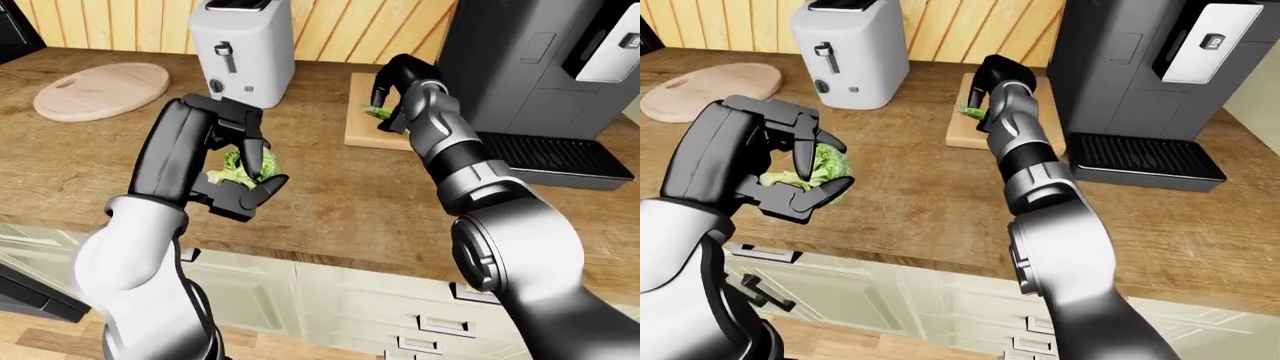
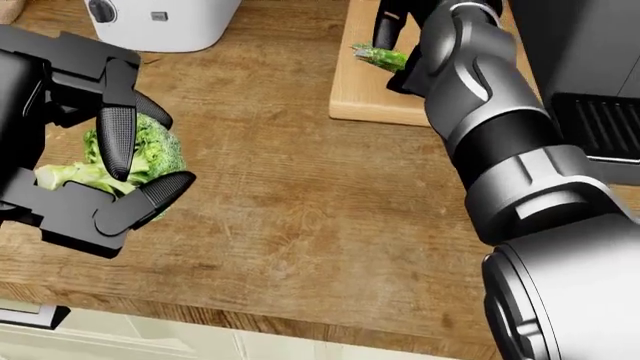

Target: Place the asparagus and the broccoli on separate cutting boards.

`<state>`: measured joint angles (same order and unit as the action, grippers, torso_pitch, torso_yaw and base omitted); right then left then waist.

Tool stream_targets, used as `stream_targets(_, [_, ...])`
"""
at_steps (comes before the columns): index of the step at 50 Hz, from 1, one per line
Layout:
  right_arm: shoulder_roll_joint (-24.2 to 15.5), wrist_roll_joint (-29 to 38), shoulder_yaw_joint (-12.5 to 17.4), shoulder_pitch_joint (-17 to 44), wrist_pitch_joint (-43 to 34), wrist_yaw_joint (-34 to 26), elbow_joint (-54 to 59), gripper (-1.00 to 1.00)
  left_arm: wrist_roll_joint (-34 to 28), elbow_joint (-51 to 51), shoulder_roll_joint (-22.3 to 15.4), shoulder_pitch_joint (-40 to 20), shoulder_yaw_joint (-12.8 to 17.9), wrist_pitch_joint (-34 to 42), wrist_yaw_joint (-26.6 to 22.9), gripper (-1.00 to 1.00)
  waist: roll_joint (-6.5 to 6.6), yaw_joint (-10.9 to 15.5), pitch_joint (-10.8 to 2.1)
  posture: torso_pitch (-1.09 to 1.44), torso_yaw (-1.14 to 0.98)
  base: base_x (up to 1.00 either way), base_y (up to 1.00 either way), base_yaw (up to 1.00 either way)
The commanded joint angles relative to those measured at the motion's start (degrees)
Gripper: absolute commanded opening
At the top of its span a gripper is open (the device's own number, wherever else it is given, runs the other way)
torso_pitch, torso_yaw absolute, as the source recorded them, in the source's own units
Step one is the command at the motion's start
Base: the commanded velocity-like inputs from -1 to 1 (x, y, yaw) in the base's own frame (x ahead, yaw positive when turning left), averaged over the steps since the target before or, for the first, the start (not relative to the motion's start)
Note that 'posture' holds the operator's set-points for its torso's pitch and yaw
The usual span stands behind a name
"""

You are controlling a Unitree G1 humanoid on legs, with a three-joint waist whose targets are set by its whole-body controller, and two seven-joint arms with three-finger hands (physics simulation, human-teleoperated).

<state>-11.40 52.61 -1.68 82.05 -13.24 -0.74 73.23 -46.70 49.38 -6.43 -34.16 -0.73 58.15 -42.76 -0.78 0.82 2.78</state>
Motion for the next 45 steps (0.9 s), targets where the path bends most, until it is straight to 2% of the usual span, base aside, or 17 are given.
stream_targets(1, [-0.7,0.4,0.1,2.4,0.6,1.0,-2.2,-0.56,0.1,1.3,-0.3,-1.4,0.3,-1.3,1.1,-1.0,0.13,0.0,-1.73,0.0,0.0,0.0,0.0,0.0])
stream_targets(3, [-0.6,0.5,0.1,2.3,0.6,1.2,-2.2,-0.58,0.5,1.1,-0.3,-1.1,0.4,-1.5,1.5,-1.0,0.12,0.0,-1.77,0.0,0.0,0.0,0.0,0.0])
stream_targets(6, [-0.6,0.8,0.0,2.4,0.4,1.1,-2.3,-0.4,0.7,1.4,-0.8,-1.3,0.5,-1.1,1.5,-1.0,0.17,0.0,-1.84,0.0,0.0,0.0,0.0,0.0])
stream_targets(11, [-1.0,1.2,-0.1,2.5,0.2,0.7,-2.2,-0.25,1.4,1.3,-1.1,-1.2,0.5,-1.0,2.0,-1.0,0.18,0.1,-1.85,0.0,0.0,0.0,0.0,0.0])
stream_targets(12, [-1.0,1.3,0.0,2.5,0.2,0.6,-2.2,-0.14,1.4,1.3,-1.1,-1.3,0.5,-0.9,2.0,-1.0,0.17,0.1,-1.85,0.0,0.0,0.0,0.0,0.0])
stream_targets(13, [-1.0,1.3,0.0,2.4,0.2,0.5,-2.3,0.28,1.5,1.3,-1.2,-1.5,0.6,-0.8,2.0,-1.0,0.16,0.1,-1.86,0.0,0.0,0.0,0.0,0.0])
stream_targets(21, [-0.9,1.2,0.1,1.3,0.2,0.8,-2.2,0.35,1.9,1.6,-1.9,-1.6,0.7,-0.3,2.2,-1.0,0.09,0.2,-1.84,0.0,0.0,0.0,0.0,0.0])
stream_targets(27, [-1.7,0.9,0.5,2.0,0.1,-0.6,-3.6,0.29,1.7,1.9,-2.3,-2.1,0.7,0.4,1.9,-1.0,0.02,0.3,-1.75,0.0,0.0,0.0,0.0,0.0])
stream_targets(30, [-2.1,0.4,0.7,2.1,-0.9,-2.5,-5.7,0.4,1.3,2.1,-2.8,-3.1,0.7,1.4,1.4,-1.0,-0.01,0.3,-1.63,0.0,0.0,0.0,0.0,0.0])
stream_targets(33, [-2.6,0.6,0.4,2.7,-2.1,-5.4,-8.2,0.73,0.9,2.0,-3.0,-4.0,0.6,1.9,1.1,-1.0,-0.09,0.3,-1.46,0.0,0.0,0.0,0.0,0.0])
stream_targets(36, [-2.5,1.0,0.2,2.8,-3.1,-6.8,-9.5,0.73,0.5,2.2,-3.1,-4.4,0.5,2.4,0.7,-1.0,-0.12,0.3,-1.25,0.0,0.0,-0.02,0.0,0.0])
stream_targets(37, [-2.3,1.1,0.2,2.5,-3.1,-7.0,-10.0,0.75,0.5,2.2,-3.2,-4.4,0.6,2.5,0.6,-1.0,0.34,0.1,-2.25,0.0,0.0,-0.42,0.0,0.0])
stream_targets(38, [-2.3,1.1,0.3,2.3,-3.2,-7.2,-10.5,0.77,0.5,2.2,-3.2,-4.5,0.7,2.5,0.5,-1.0,0.64,-0.3,-3.87,0.0,0.0,-0.55,0.0,0.0])
stream_targets(39, [-2.2,1.0,0.4,1.9,-3.3,-7.7,-11.4,0.93,0.6,2.2,-3.3,-4.4,1.0,2.4,0.5,-1.0,0.79,-0.4,-4.22,0.0,0.0,-0.65,0.0,0.0])
stream_targets(40, [-2.1,0.7,0.7,1.3,-4.0,-8.9,-13.3,1.0,0.8,2.2,-3.3,-4.5,1.2,2.4,0.5,-1.0,0.99,-0.6,-4.04,0.0,0.0,-0.69,0.0,0.0])
stream_targets(45, [-2.1,0.8,0.8,-0.5,-7.3,-14.5,-22.1,1.0,0.4,1.7,-3.6,-6.1,0.7,3.4,0.5,-1.0,1.61,-0.9,-3.59,0.0,0.0,-0.68,0.0,0.0])
